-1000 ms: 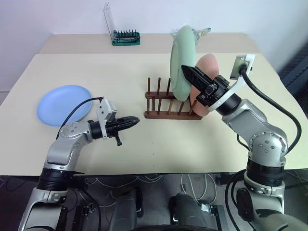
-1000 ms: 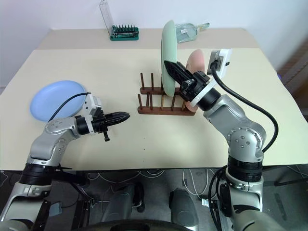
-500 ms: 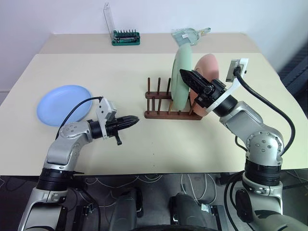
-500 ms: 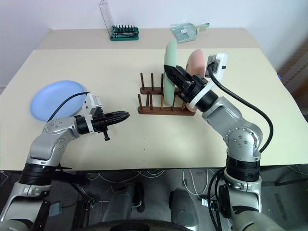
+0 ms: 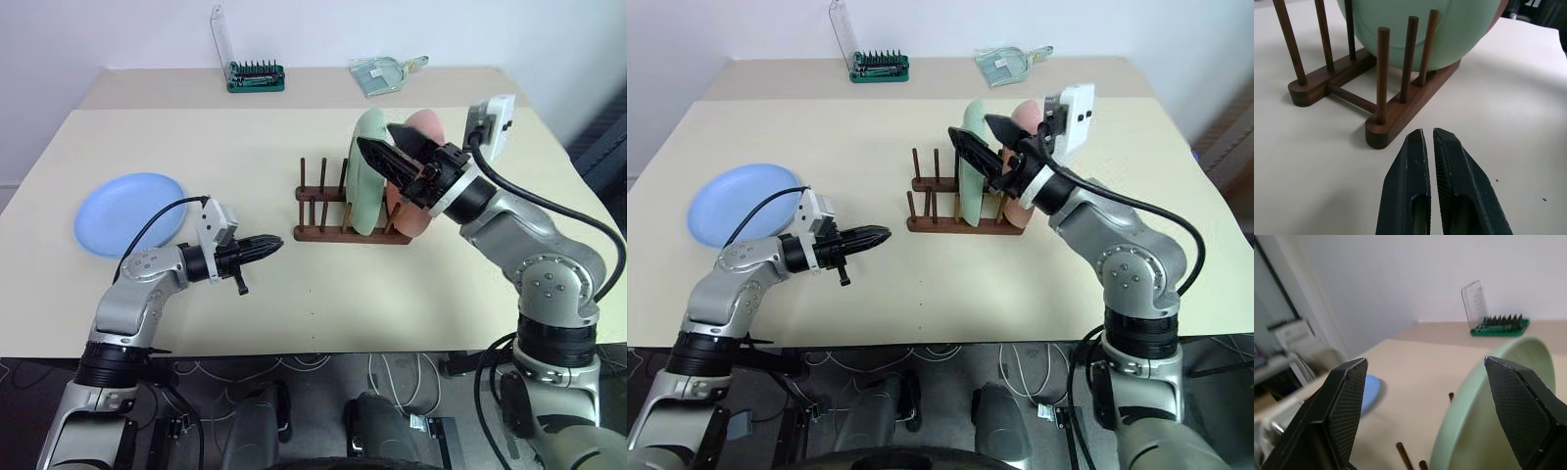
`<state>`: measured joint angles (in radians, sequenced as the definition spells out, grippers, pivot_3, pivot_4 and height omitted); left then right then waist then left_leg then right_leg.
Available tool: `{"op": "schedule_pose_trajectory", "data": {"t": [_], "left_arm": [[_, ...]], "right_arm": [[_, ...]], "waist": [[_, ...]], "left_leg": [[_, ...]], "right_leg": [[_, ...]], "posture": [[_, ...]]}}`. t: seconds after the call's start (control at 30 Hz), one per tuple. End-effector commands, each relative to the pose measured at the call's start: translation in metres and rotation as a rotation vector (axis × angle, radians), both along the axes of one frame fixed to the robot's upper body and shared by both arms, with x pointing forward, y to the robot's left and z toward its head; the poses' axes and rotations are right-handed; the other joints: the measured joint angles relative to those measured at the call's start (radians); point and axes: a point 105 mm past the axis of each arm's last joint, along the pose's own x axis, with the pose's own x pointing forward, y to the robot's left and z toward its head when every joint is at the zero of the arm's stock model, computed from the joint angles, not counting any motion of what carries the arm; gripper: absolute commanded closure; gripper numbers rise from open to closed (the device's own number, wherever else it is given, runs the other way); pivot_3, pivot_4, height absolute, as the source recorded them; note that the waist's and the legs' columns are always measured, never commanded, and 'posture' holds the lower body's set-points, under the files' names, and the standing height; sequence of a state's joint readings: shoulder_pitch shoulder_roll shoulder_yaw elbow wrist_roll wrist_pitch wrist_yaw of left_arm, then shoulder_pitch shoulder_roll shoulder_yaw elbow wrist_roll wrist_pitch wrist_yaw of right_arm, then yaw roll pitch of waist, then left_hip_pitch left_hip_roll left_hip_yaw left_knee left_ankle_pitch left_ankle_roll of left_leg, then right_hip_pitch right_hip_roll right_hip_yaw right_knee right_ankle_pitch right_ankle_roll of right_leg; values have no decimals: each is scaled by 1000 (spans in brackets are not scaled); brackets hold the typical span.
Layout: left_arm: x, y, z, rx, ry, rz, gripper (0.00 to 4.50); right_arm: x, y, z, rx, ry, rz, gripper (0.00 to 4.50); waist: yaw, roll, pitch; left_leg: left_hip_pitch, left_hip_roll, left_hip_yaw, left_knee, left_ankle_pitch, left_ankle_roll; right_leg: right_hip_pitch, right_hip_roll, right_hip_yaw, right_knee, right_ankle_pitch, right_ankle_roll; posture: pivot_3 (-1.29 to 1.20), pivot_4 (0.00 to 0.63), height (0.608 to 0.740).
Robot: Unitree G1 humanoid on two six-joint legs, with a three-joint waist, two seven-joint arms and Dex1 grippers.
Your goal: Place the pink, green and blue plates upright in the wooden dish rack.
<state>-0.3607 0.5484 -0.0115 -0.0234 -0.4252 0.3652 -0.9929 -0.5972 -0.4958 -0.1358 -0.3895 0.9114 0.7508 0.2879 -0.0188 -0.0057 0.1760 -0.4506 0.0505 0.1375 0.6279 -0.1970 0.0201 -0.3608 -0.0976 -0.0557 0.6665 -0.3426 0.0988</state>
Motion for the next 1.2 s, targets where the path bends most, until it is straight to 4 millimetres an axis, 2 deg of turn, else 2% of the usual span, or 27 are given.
{"op": "schedule_pose_trajectory", "data": {"t": [0.03, 0.1, 0.17, 0.23, 0.3, 0.33, 0.43, 0.53, 0.6, 0.67, 0.77, 0.83, 0.93, 1.07, 1.13, 1.2], "left_arm": [[8, 9, 29, -52, -109, 67, 3982], [21, 21, 39, -71, -160, 178, 3347], [35, 36, 47, -79, -198, 311, 2308], [50, 65, 68, -127, -244, 526, 1284], [59, 104, 88, -164, -281, 754, 279], [63, 126, 93, -158, -281, 880, 58], [64, 170, 99, -151, -261, 1121, 58], [52, 238, 92, -120, -145, 1467, 58], [42, 263, 84, -150, -54, 1590, 58], [33, 280, 72, -175, 44, 1659, 58], [27, 285, 46, -217, 216, 1659, 58], [25, 284, 37, -251, 286, 1645, 58], [26, 270, 13, -238, 410, 1568, 58], [29, 256, -1, -228, 472, 1514, 58], [29, 255, -4, -212, 470, 1522, 563], [29, 254, -5, -208, 473, 1531, 1363]], "right_arm": [[-10, 1, 25, -145, -195, -39, 597], [-8, -1, 27, -250, -255, -71, 579], [-7, -1, 26, -355, -313, -90, 579], [-7, 6, 29, -462, -403, -86, 579], [-6, 17, 32, -501, -451, -51, 579], [-6, 23, 31, -507, -462, -24, 579], [-7, 33, 28, -528, -479, 27, 579], [-4, 38, 22, -555, -489, 55, 579], [-3, 40, 21, -556, -490, 67, 579], [-2, 42, 20, -556, -494, 80, 579], [-2, 44, 19, -554, -497, 95, 579], [-2, 44, 19, -552, -497, 99, 579], [-2, 46, 15, -551, -493, 105, 579], [-3, 48, 11, -550, -489, 112, 579], [-4, 49, 10, -549, -485, 117, 579], [-5, 49, 8, -552, -481, 123, 579]], "waist": [[0, 0, 0], [1, 0, 0], [2, 0, 0], [1, -1, 0], [-5, -1, 1], [-7, -1, 1], [-6, -1, 1], [0, -3, 1], [0, -5, 1], [2, -6, 1], [8, -7, 1], [8, -9, 1], [4, -14, 0], [3, -14, 0], [3, -14, 0], [3, -14, 0]], "left_leg": [[0, 0, 0, 0, 0, 0], [-1, 0, 0, 0, 0, 0], [-1, 0, 0, 1, 0, 0], [-1, 0, 0, 1, 0, 0], [-3, 0, 0, 1, 0, 0], [-4, 0, 0, 1, 0, 0], [-4, 1, 0, 1, 1, -1], [-5, 0, 0, 1, 1, -1], [-7, 0, 0, 2, 1, -1], [-10, 0, 0, 3, 1, -1], [-10, 0, 0, 3, 1, -1], [-10, -1, 0, 3, 1, -1], [-10, 0, 0, 3, 1, -2], [-10, 0, 0, 3, 2, -2], [-10, 0, 0, 3, 2, -3], [-10, 0, 0, 3, 2, -3]], "right_leg": [[0, 0, 0, 0, 0, 0], [0, 0, 0, 0, 0, 0], [-1, 0, 0, 0, 0, 0], [0, 0, 0, 0, 0, 0], [-3, 0, 0, 0, 0, 0], [-4, 1, 0, 1, 0, 0], [-5, 1, 0, 1, 0, 0], [-5, 1, -1, 1, 0, 1], [-6, 2, -1, 2, 0, 1], [-10, 2, -1, 2, 0, 1], [-10, 2, -2, 2, 0, 1], [-10, 1, -2, 2, 0, 1], [-10, 2, -2, 3, 0, 1], [-10, 2, -2, 4, 0, 1], [-10, 2, -2, 5, 0, 1], [-11, 2, -2, 5, 0, 1]], "posture": [[0, 150, 732], [0, 150, 732], [0, 150, 732], [0, 150, 732], [0, 150, 732], [0, 150, 732], [0, 150, 732], [0, 150, 732], [0, 150, 732], [0, 150, 732], [0, 150, 732], [0, 150, 732], [0, 150, 732], [0, 150, 732], [0, 150, 732], [0, 150, 732]]}}
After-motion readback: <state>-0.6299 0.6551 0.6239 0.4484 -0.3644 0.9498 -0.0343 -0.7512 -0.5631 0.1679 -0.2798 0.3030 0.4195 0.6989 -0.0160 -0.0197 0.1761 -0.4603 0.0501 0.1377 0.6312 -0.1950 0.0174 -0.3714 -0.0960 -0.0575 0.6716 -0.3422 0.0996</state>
